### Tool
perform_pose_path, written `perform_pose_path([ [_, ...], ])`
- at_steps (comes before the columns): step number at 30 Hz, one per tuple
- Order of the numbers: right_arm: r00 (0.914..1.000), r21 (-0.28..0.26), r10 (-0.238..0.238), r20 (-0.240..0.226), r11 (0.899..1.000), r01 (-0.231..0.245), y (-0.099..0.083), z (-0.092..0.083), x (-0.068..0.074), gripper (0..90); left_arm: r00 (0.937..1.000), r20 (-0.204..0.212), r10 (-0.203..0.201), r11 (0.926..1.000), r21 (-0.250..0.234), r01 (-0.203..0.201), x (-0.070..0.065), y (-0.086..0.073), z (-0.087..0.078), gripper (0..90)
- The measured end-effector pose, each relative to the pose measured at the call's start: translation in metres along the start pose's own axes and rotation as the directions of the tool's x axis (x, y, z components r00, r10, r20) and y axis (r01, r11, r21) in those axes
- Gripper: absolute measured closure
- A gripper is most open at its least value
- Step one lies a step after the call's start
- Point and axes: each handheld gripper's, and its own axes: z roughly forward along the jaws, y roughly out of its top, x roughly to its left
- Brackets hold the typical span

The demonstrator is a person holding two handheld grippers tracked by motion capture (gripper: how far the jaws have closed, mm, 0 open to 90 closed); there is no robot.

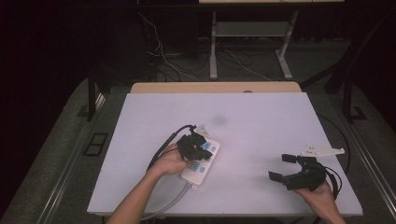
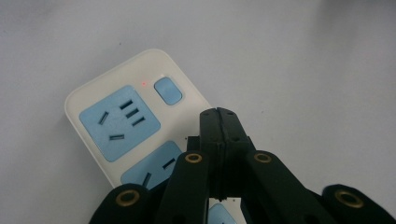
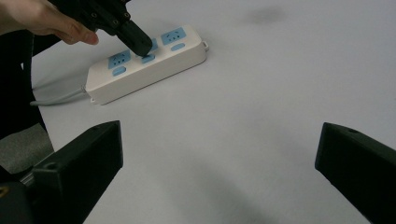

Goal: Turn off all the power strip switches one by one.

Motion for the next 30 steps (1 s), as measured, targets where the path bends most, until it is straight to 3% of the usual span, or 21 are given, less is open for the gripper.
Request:
perform_pose_path([
  [10, 1.0, -0.001, 0.004, 0.001, 1.0, -0.004, 0.0, 0.0, 0.0, 0.8, 0.9999, -0.002, 0.011, 0.9995, -0.03, -0.011, 0.002, 0.014, -0.014, 89.3],
  [30, 1.0, -0.001, 0.003, 0.001, 1.0, -0.003, 0.0, -0.001, -0.002, 0.8, 0.9989, -0.007, 0.046, 0.9989, 0.003, -0.046, 0.009, 0.034, -0.013, 89.2],
])
